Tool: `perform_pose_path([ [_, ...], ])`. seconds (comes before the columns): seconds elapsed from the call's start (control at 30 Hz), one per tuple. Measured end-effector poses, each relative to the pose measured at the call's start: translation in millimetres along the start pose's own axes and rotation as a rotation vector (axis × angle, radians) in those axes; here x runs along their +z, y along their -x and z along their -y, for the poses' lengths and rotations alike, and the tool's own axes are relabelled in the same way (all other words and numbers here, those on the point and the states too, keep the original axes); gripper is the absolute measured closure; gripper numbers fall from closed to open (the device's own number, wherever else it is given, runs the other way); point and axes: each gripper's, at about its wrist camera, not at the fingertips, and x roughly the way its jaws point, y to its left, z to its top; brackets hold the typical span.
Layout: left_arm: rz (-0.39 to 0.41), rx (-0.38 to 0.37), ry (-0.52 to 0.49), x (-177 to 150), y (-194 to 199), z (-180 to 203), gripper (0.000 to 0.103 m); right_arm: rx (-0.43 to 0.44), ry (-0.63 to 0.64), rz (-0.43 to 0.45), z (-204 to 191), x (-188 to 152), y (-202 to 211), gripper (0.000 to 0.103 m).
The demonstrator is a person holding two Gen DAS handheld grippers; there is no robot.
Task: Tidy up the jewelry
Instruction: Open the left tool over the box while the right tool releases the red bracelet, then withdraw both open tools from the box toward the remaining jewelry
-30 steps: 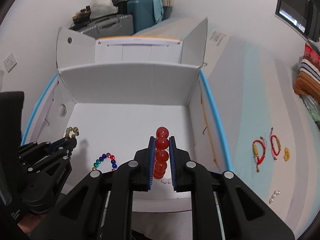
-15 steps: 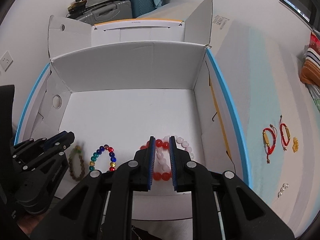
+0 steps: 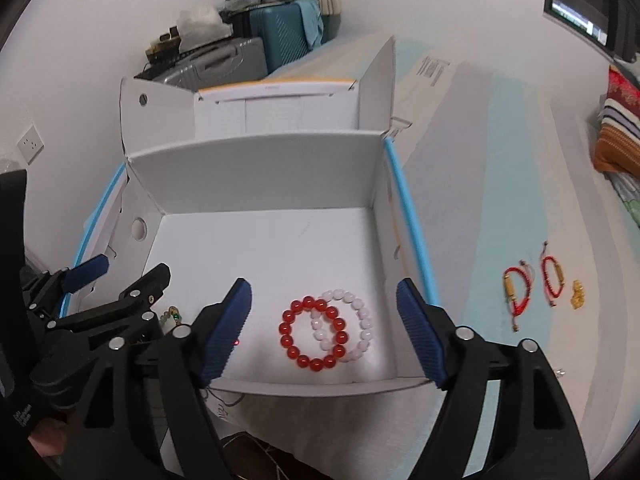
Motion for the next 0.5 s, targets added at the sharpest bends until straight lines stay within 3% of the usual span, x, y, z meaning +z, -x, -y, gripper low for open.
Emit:
perform_pose_path([
  [0.17,0.034,-0.017,-0.015,5,15,16,0.012,-0.018,-0.003,0.042,12,0,17,0.02],
  [0.5,0.122,-0.061,-0.041,6,45,55,0.006,-0.067,-0.045,0.1,53,-13,48,0.013],
])
